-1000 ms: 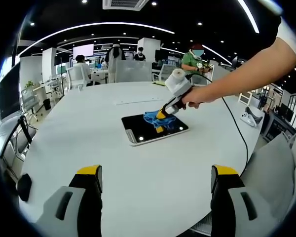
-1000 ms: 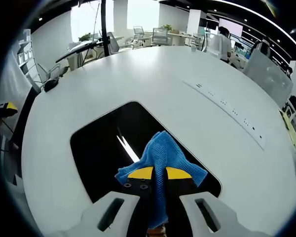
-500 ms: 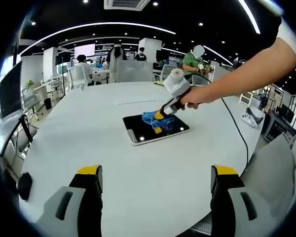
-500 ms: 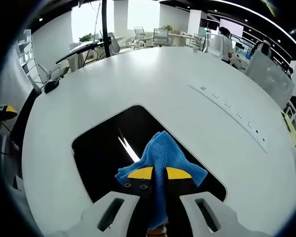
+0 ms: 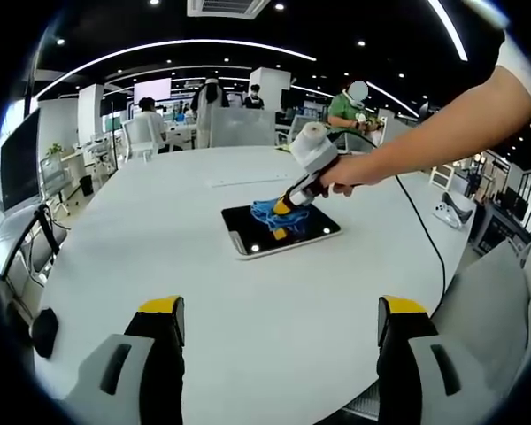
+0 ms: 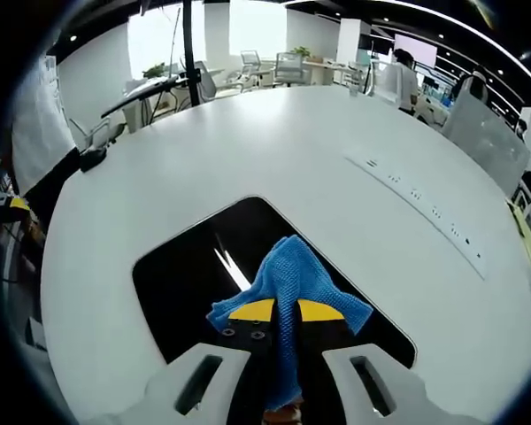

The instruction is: Wipe the mirror surface with the cleaning cloth until all visible marks leave the cleaned area.

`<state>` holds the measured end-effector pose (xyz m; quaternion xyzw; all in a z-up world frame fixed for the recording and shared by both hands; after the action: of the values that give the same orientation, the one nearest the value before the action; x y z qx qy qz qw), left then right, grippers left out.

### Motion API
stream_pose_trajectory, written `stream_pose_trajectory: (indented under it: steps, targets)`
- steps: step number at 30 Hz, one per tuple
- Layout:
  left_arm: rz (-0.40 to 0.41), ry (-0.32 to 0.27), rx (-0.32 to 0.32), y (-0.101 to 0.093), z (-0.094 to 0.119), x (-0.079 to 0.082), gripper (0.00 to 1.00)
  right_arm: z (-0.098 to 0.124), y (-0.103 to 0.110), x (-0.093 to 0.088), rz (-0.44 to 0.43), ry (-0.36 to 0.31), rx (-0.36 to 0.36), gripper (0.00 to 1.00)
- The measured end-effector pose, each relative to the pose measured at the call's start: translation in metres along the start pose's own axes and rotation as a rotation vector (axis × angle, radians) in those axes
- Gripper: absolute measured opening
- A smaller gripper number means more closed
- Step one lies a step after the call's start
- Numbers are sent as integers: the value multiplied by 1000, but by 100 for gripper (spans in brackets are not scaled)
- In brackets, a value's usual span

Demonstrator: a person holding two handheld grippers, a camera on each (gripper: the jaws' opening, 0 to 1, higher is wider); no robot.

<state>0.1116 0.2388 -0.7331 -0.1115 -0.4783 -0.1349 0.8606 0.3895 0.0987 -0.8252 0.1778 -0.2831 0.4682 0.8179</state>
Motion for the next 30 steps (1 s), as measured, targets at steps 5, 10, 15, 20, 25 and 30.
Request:
stream_pose_trajectory:
  steps: [5, 10, 15, 20, 25, 30]
  targets:
    - [1, 0, 3, 1, 1, 0, 91, -4, 6, 5, -1, -2, 7, 3]
    - [3, 0, 3, 1, 1, -2, 91, -4, 9, 6, -4, -2, 3, 3]
    - [3, -1, 2, 1, 2, -1, 91, -8, 11, 8, -3, -3, 8, 3]
    - [3, -4, 6, 3, 2, 0, 91, -11, 12, 12, 2, -1, 11, 3]
    - [3, -4, 8, 4, 3, 0, 91, -12, 16, 14, 5, 0, 13, 3]
    - [5, -3, 8, 5, 4, -2, 91, -17, 18, 18, 3, -5, 17, 3]
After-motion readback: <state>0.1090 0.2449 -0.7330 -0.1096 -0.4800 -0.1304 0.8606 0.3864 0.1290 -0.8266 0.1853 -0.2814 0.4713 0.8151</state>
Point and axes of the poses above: the point that each gripper's makers call its tool centre point, and the gripper's own axes: z roughly backward along the fingers, y roughly to its left, x roughly out of its top, the point moved 3 cm from there along z, roughly backward along the fingers, and after that the axes turned 6 degrees about x, right-handed, at the moved point
